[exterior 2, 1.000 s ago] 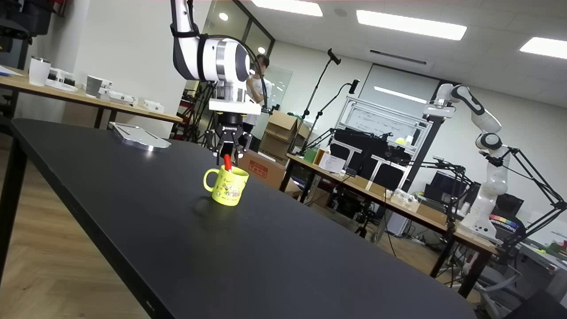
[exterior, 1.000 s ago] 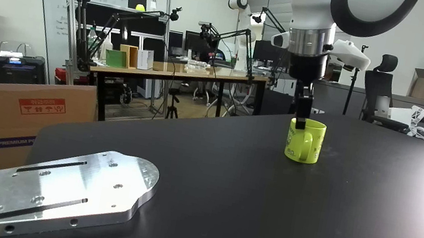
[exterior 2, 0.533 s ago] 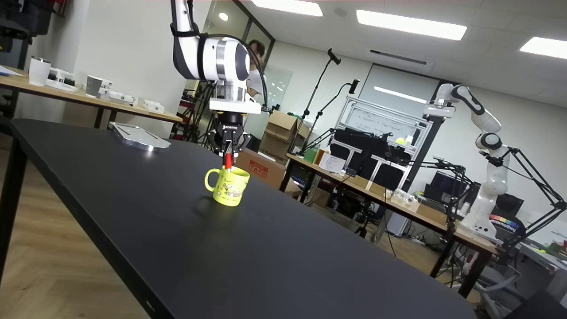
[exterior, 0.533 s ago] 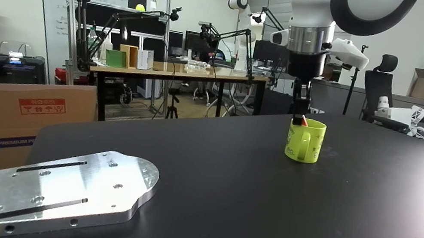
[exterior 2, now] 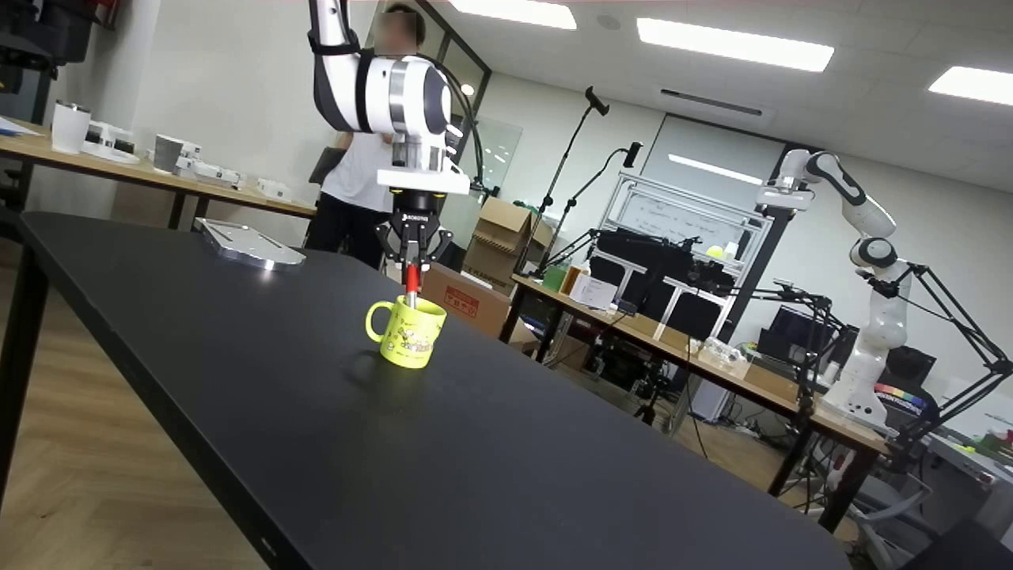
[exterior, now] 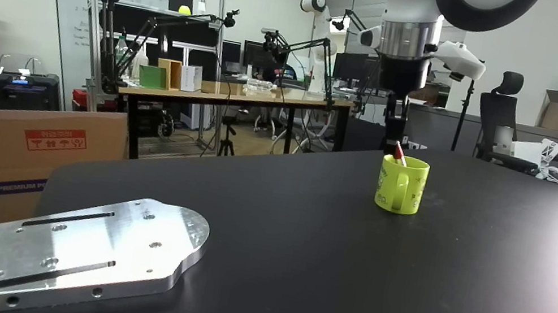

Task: Remove the marker from the yellow cup, show it to the camera, and place it on the table

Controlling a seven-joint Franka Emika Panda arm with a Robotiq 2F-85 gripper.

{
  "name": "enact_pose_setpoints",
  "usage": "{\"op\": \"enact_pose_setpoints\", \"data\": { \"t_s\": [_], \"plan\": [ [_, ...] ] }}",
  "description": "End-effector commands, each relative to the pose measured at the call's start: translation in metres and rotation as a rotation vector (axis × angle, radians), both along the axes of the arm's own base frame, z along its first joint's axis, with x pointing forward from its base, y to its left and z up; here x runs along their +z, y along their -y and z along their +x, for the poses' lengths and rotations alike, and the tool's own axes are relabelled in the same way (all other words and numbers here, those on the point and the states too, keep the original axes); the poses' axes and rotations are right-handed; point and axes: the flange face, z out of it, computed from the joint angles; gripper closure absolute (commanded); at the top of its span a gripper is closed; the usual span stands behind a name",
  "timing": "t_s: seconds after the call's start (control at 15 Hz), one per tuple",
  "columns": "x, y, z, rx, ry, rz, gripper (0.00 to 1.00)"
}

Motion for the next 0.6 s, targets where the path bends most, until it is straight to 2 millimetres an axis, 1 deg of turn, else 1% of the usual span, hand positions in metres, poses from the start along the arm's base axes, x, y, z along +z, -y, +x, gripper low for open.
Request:
{"op": "enact_pose_setpoints", "data": {
  "t_s": [0.0,0.27,0.4,0.53],
  "plan": [
    [0.047,0.002,-0.010,-0.055,0.054,-0.002,0.94],
    [0.094,0.008,-0.025,-0.094,0.099,-0.035,0.94],
    [0.109,0.018,-0.037,-0.127,0.089,-0.078,0.94],
    [0.116,0.038,-0.056,-0.177,0.058,-0.116,0.94]
  ]
}}
